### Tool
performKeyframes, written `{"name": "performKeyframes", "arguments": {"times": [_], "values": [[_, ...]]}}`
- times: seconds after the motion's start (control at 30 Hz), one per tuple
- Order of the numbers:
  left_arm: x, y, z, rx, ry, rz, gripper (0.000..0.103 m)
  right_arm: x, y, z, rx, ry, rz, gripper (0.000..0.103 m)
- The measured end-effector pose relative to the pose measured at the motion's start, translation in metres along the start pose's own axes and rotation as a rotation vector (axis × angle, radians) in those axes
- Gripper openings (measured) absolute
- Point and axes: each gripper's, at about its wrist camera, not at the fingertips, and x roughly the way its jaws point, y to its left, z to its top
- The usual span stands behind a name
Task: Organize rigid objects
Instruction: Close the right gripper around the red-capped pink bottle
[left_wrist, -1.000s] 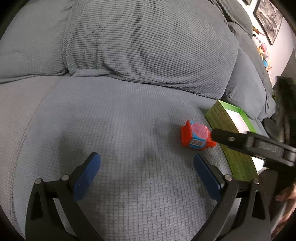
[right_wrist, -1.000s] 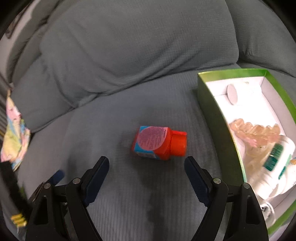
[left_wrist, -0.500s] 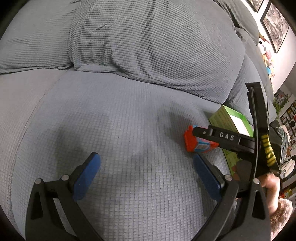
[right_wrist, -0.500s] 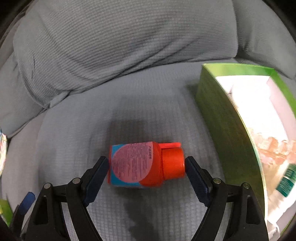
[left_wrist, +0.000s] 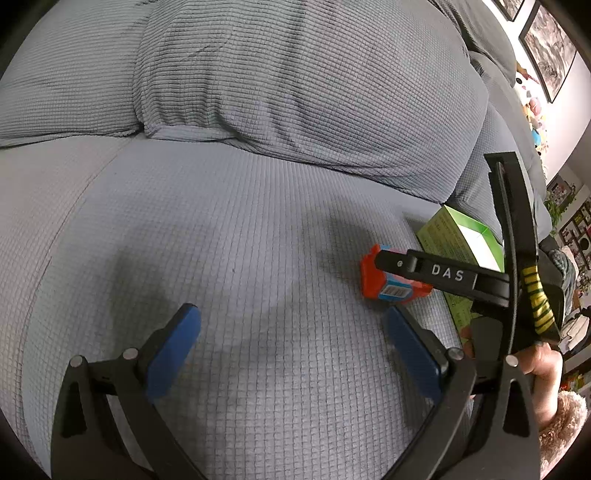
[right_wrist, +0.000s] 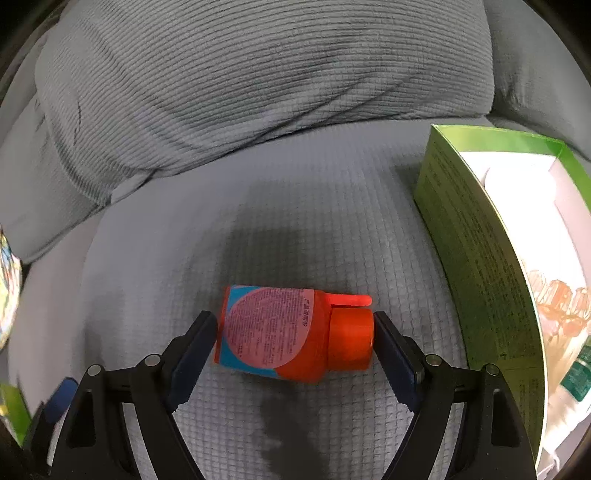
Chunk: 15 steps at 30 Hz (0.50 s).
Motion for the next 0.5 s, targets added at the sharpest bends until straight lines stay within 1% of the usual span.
{"name": "performKeyframes", "arguments": {"times": [0.13,0.23,0.3,0.37,0.5], "values": [[-0.001,0.001,0.002,-0.001,0.002,-0.001,0.1,0.007,0.001,-0.001,-0.004,0.008,-0.029,0.085],[-0.002,0.002,0.003,0.002,0.006,-0.004,0.1,0.009,-0.002,-0.002,0.003,-0.008,-0.013,0.085],[-0.003,0.003,0.005,0.001,0.004,-0.002,0.1,0.008,-0.002,-0.005,-0.014,-0.021,0.004,0.085],[-0.002,0.004,0.004,-0.005,0.007,-0.004,0.1,0.006,-0.003,-0.008,-0.03,-0.009,0.041,0.085],[0.0,0.004,-0.001,-0.009,0.008,-0.016,0.1,0.0,-0.004,-0.018,-0.064,0.051,0.151,0.085]]}}
